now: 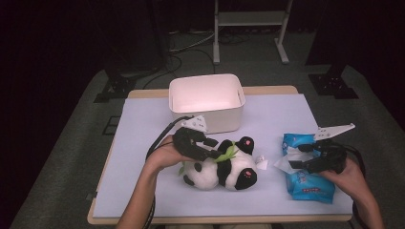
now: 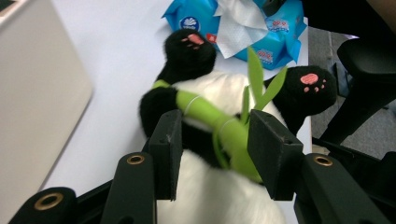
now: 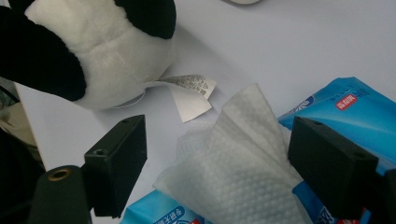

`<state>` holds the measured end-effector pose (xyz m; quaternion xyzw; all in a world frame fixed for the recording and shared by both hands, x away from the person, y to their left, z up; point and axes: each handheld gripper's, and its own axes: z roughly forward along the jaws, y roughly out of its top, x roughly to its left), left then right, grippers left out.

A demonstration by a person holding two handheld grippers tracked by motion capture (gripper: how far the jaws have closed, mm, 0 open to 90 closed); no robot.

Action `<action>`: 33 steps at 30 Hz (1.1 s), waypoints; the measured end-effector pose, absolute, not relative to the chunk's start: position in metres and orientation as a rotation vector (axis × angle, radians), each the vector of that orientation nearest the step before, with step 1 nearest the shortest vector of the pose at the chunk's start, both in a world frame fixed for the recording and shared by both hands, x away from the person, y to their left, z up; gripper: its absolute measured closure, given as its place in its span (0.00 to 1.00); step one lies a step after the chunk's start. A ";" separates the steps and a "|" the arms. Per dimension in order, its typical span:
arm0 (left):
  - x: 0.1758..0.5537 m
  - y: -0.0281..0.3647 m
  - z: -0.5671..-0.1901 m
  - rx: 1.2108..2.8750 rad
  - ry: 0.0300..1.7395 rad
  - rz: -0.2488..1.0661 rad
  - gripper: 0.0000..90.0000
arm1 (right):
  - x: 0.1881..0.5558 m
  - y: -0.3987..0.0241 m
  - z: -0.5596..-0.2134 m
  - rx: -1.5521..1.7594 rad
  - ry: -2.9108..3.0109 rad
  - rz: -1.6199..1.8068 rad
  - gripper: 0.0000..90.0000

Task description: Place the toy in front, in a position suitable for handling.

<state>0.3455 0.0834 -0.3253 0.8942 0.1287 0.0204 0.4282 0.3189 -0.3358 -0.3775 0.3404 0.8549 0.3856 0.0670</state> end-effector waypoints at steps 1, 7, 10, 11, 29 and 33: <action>0.345 0.088 -0.324 2.228 0.329 0.059 0.61 | 0.319 -0.336 -0.378 1.026 2.577 1.162 0.21; 0.341 0.117 -0.324 2.216 0.373 0.083 0.58 | 0.317 -0.335 -0.368 1.009 2.598 1.107 0.22; 0.340 0.138 -0.333 2.218 0.413 0.087 0.57 | 0.316 -0.334 -0.366 0.997 2.614 1.061 0.25; 0.340 0.138 -0.333 2.218 0.413 0.087 0.56 | 0.316 -0.334 -0.366 0.997 2.614 1.061 0.25; 0.336 0.173 -0.377 2.229 0.515 0.045 0.41 | 0.314 -0.328 -0.383 0.879 2.585 0.853 0.59; 0.337 0.173 -0.383 2.243 0.514 0.045 0.35 | 0.313 -0.328 -0.385 0.860 2.555 0.842 0.68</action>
